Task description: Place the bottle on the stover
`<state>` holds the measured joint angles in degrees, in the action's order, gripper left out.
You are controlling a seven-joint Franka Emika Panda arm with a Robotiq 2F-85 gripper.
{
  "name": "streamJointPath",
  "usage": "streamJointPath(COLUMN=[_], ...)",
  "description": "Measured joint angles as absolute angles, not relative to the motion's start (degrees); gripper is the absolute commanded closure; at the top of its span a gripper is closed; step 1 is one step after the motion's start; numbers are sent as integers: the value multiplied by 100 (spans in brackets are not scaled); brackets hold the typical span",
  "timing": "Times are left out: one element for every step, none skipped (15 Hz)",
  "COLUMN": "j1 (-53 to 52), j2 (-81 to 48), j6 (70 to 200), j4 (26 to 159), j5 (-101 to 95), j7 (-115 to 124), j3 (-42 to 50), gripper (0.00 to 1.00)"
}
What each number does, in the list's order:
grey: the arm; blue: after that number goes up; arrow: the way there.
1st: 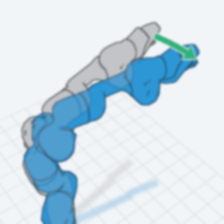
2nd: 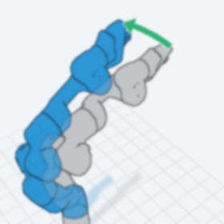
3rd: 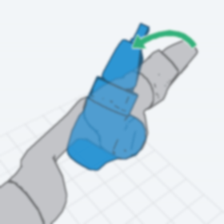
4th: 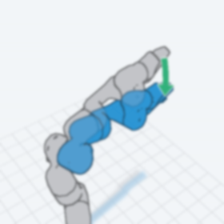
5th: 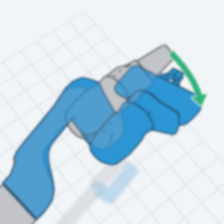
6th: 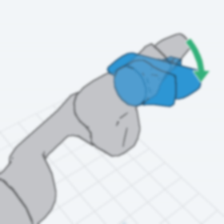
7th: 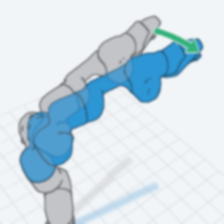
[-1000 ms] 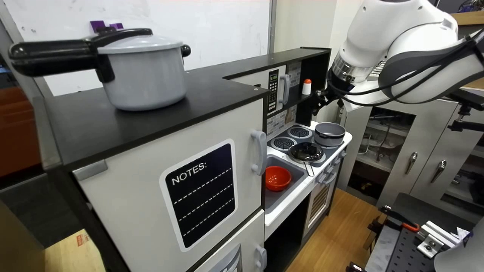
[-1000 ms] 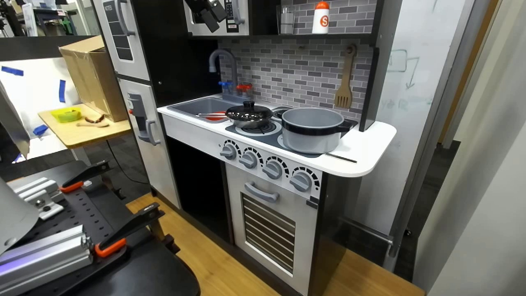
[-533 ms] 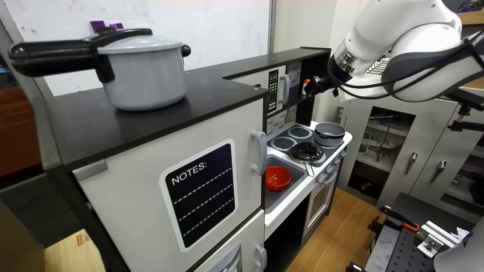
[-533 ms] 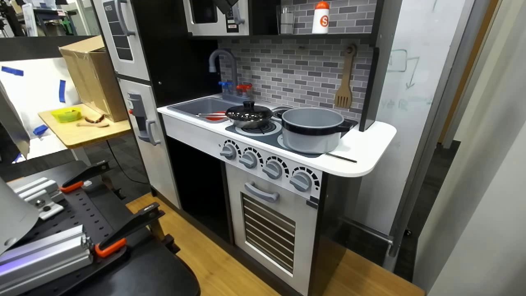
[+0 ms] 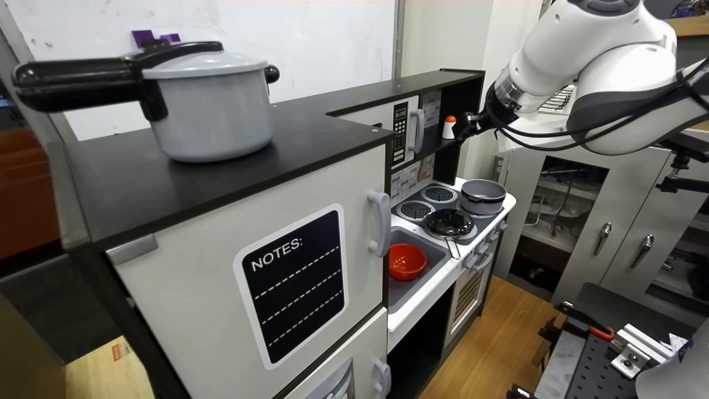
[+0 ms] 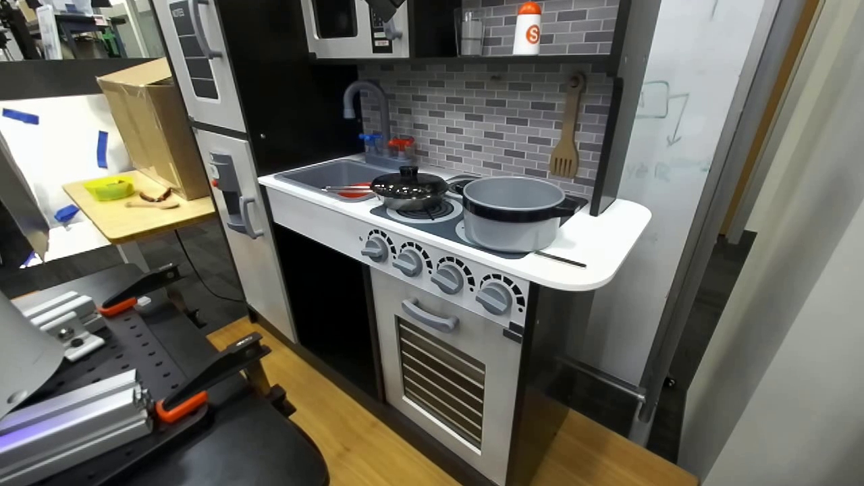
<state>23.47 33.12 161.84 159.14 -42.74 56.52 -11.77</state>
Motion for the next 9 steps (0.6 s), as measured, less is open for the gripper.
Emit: streamJointPath(j1=[2347,2346,2346,2346,2346,2346,2346,2346,2346], j2=[3320,3325,3325,3325,3325,3325,3325,3325,3325], j6=[16183,16183,16183,16183,16183,16183,16183,16183,16183], j4=[15914,15914,15914,15914,15914,15914,15914,15914,15914], j5=[-4274,-4274,-4274,-4274,-4274,-4274,-4274,-4274,-4274], j7=[5652,5652,5652,5652,5652,5652,5652,5652,5652], j3=[-1177,-1177,-1177,-1177,-1177,-1177,-1177,-1177,-1177], gripper=[0,0,0,0,0,0,0,0,0])
